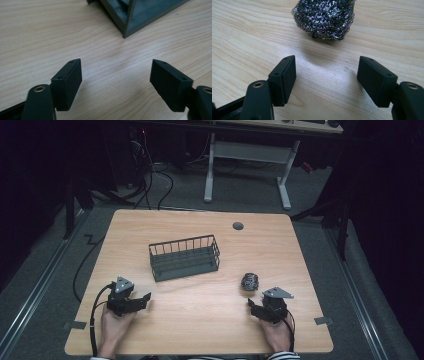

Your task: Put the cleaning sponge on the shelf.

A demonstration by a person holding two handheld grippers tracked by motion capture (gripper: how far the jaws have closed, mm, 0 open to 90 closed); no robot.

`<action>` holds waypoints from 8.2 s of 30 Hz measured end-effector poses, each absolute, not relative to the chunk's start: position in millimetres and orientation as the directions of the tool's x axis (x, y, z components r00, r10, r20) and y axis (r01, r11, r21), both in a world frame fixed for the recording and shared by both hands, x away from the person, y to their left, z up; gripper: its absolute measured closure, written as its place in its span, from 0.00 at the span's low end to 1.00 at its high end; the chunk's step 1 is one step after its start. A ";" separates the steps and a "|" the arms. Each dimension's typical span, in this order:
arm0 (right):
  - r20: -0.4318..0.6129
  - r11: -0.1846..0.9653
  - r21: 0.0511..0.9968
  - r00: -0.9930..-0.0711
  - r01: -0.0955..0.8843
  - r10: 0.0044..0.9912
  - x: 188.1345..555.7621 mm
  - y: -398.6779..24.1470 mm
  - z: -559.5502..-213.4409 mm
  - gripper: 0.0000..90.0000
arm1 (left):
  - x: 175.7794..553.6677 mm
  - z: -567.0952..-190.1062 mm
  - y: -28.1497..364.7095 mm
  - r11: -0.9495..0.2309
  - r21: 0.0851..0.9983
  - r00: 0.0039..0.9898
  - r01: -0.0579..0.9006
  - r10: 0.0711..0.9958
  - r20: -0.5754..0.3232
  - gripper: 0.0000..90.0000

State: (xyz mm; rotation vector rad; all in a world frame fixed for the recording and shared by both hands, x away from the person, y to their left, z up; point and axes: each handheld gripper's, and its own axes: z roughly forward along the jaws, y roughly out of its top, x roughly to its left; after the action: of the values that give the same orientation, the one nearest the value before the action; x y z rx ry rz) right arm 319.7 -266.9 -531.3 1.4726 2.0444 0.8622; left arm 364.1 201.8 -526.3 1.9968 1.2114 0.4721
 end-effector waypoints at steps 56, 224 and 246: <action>-0.018 0.223 0.724 -0.306 0.652 0.952 318.8 -265.8 -531.3 0.36 | 411.7 -520.7 165.9 -0.278 0.721 0.475 0.635 0.877 -0.080 0.94; 0.083 0.244 0.804 -0.508 0.543 0.857 377.7 -242.9 -421.4 0.46 | 366.1 -537.2 197.8 -0.310 0.740 0.475 0.596 0.880 -0.014 0.27; 0.036 0.311 0.798 -0.555 0.517 0.831 432.2 -190.8 -380.2 0.46 | 366.2 -537.2 197.9 -0.310 0.740 0.476 0.597 0.879 -0.016 0.27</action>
State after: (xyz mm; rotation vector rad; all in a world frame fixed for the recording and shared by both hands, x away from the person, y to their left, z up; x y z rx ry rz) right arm 432.2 -190.8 -380.2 1.2018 2.2005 1.1228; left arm 366.2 197.9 -537.2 2.0291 1.2185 0.5198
